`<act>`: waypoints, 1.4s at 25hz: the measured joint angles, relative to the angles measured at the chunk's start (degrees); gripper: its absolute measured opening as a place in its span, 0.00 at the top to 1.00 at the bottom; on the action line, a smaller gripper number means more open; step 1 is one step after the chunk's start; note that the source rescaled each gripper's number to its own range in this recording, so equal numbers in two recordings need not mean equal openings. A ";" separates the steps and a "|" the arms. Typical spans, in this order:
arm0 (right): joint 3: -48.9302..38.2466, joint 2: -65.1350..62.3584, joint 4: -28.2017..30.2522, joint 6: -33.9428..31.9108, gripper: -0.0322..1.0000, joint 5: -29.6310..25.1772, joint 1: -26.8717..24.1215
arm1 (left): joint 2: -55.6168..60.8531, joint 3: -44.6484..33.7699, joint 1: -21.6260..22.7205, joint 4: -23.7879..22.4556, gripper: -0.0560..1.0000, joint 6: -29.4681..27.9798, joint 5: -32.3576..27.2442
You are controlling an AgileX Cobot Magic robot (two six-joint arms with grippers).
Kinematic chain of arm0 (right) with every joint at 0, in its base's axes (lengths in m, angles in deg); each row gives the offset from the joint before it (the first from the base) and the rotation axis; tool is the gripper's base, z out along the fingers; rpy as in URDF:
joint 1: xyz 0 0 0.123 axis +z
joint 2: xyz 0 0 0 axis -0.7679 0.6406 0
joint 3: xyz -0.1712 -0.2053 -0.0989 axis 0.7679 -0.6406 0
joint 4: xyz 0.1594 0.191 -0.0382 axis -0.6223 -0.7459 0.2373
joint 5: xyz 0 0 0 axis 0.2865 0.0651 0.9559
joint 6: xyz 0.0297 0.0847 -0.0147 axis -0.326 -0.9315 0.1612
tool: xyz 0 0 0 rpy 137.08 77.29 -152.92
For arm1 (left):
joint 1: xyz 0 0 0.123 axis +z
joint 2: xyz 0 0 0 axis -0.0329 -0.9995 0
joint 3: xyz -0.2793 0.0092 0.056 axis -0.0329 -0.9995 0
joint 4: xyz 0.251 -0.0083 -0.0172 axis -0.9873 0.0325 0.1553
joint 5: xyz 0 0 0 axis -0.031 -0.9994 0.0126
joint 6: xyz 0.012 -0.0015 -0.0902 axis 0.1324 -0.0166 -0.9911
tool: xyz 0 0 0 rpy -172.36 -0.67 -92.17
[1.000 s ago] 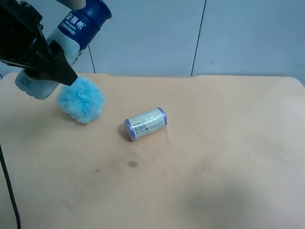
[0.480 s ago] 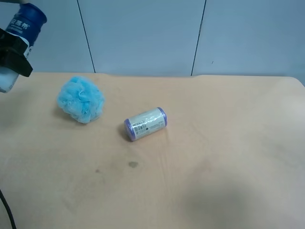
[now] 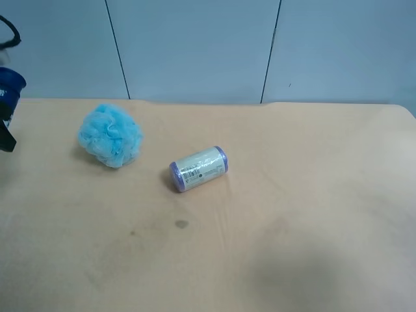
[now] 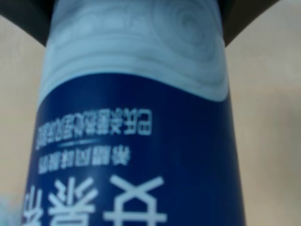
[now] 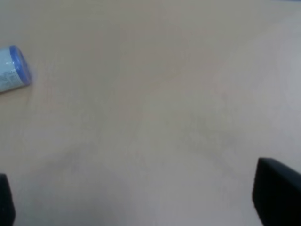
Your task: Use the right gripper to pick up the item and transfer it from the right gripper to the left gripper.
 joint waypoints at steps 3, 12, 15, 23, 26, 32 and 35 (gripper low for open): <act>0.00 0.00 0.00 0.00 0.00 0.00 0.00 | -2.08 -3.51 0.10 0.60 0.95 0.00 2.18; 0.00 0.00 0.00 0.00 0.00 0.00 0.00 | -9.36 -4.94 0.10 2.99 0.95 0.00 6.80; 0.00 0.00 0.00 0.00 0.00 0.00 0.00 | -11.44 -4.94 0.10 3.19 0.95 0.00 8.64; 0.00 0.00 0.00 0.00 0.00 0.00 0.00 | -16.19 -4.94 0.10 3.60 0.95 0.00 14.36; 0.00 0.00 0.00 0.00 0.00 0.00 0.00 | -17.12 -4.94 0.10 3.76 0.95 0.00 16.29; 0.00 0.00 0.00 0.00 0.00 0.00 0.00 | -18.40 -4.94 0.20 3.81 0.95 0.00 18.12; 0.00 0.00 0.00 0.00 0.00 0.00 0.00 | -19.27 -4.94 0.21 3.81 0.95 0.00 18.61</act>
